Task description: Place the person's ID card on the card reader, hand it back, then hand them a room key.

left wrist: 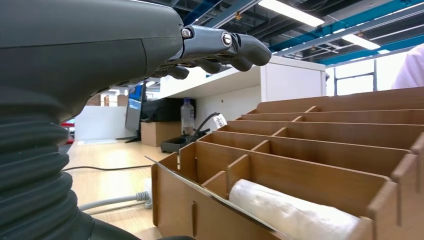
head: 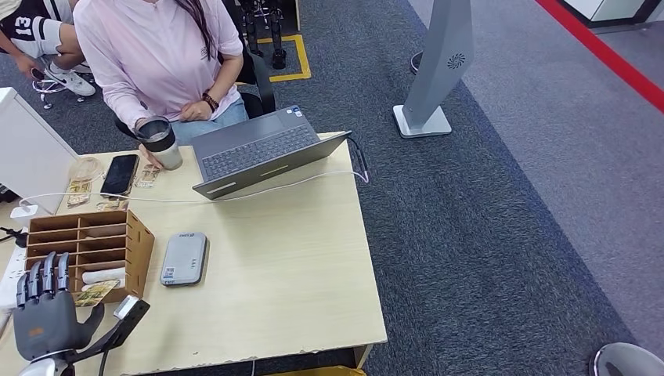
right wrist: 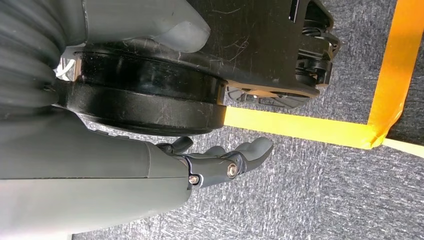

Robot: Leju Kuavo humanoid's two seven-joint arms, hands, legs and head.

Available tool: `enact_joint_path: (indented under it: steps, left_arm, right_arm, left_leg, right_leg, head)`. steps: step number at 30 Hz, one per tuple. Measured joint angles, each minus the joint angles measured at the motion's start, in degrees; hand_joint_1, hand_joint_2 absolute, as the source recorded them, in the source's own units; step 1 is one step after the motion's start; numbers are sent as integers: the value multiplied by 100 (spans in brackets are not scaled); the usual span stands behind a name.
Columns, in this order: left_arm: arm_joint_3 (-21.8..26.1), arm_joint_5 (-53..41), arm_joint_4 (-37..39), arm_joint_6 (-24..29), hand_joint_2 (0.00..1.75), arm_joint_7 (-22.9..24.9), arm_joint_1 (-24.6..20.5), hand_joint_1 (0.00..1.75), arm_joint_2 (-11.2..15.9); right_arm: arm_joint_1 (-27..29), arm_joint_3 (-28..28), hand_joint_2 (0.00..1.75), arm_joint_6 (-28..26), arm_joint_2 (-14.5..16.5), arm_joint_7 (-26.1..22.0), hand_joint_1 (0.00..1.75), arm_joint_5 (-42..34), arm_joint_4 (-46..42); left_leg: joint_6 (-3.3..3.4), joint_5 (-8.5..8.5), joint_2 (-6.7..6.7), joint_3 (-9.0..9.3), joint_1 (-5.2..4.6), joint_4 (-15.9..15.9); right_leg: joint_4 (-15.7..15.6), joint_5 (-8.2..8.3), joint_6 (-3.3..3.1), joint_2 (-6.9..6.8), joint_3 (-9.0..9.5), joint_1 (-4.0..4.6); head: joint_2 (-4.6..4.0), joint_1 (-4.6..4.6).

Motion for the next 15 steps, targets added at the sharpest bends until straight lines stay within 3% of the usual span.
enact_joint_path:
  steps: [15]
  left_arm:
    - [-65, 47, 57, 4, 175, 2, -40, 0, -9]
  right_arm:
    - [-3, 0, 175, 6, 0, 9, 0, 62, 0]
  left_leg:
    - [0, 0, 0, 0, 0, 0]
  right_leg:
    - [0, 0, 0, 0, 1, 0]
  head:
    - [0, -1]
